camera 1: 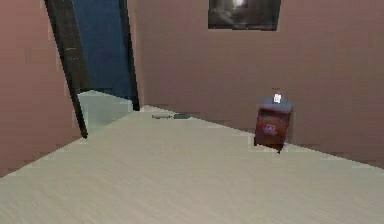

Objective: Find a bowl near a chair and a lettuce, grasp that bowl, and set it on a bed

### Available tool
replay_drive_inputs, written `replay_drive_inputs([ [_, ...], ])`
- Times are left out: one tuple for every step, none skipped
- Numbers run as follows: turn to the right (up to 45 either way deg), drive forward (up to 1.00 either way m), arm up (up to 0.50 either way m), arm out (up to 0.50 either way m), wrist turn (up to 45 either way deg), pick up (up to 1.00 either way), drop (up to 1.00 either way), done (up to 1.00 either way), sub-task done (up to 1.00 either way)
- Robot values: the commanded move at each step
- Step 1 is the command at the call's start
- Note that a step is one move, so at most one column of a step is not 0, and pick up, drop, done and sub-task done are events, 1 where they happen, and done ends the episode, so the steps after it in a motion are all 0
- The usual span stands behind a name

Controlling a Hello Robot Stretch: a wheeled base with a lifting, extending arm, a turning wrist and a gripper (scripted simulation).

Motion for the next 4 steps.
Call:
replay_drive_inputs([
  [-36.0, 0.0, 0.0, 0.0, 0.0, 0.0, 0.0, 0.0, 0.0],
  [0.0, 0.8, 0.0, 0.0, 0.0, 0.0, 0.0, 0.0, 0.0],
  [-33.0, 0.0, 0.0, 0.0, 0.0, 0.0, 0.0, 0.0, 0.0],
  [0.0, 0.95, 0.0, 0.0, 0.0, 0.0, 0.0, 0.0, 0.0],
])
